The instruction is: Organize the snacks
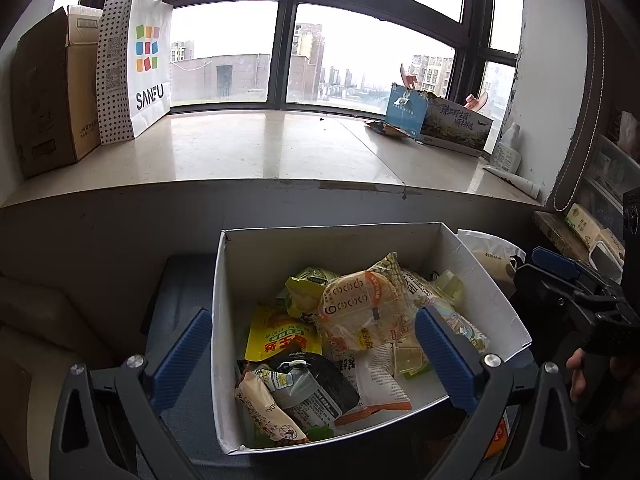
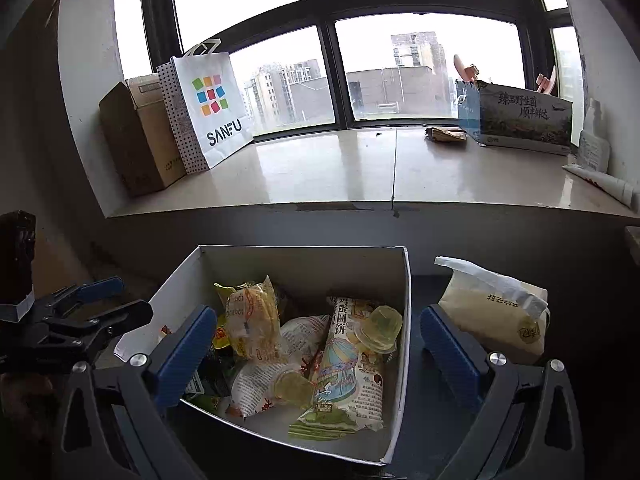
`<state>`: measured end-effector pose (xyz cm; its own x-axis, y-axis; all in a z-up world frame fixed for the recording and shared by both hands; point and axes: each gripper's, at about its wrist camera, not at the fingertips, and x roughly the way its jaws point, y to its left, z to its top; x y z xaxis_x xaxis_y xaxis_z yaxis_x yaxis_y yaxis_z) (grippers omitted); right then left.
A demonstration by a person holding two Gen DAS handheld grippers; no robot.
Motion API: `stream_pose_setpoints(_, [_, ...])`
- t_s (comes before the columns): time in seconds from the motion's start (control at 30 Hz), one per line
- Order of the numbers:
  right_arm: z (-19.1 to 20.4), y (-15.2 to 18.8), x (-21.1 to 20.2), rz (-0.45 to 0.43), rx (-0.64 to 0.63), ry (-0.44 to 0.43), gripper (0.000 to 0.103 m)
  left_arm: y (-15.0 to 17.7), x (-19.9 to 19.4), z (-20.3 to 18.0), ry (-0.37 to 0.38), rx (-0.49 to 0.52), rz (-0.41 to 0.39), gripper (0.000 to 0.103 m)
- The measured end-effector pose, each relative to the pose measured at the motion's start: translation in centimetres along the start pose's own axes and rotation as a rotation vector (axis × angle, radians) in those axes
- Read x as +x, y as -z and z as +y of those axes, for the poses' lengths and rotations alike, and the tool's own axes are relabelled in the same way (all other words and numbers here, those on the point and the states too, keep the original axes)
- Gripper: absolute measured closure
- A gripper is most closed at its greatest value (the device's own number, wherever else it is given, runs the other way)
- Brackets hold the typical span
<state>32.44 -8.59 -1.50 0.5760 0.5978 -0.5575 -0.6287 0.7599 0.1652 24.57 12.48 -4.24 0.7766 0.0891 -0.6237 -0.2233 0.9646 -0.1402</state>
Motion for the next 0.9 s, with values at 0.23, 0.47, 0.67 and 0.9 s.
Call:
stream_pose_setpoints(0.23, [1.8, 0.7, -3.7, -0.037, -0.004, -0.041, 0.0, 1.2, -3.6, -1.4, 0.013, 0.053, -0.028, 0.0])
stream_pose_setpoints(0.47, [2.5, 4.1, -10.3, -0.116, 0.005, -0.101, 0.0, 4.9, -10.1, -2.5, 0.118, 0.083, -0.122, 0.0])
stream_pose_setpoints(0.67, [1.7, 10.0, -13.5, -0.083, 0.03, -0.096, 0.0, 10.0, -13.9, -3.9, 0.178, 0.095, -0.151, 0.0])
stream_pose_setpoints(0.9, [0.8, 17.8, -13.4, 0.013, 0.114, -0.026, 0.0, 15.5, -13.4, -5.3, 0.25, 0.06, -0.066, 0.0])
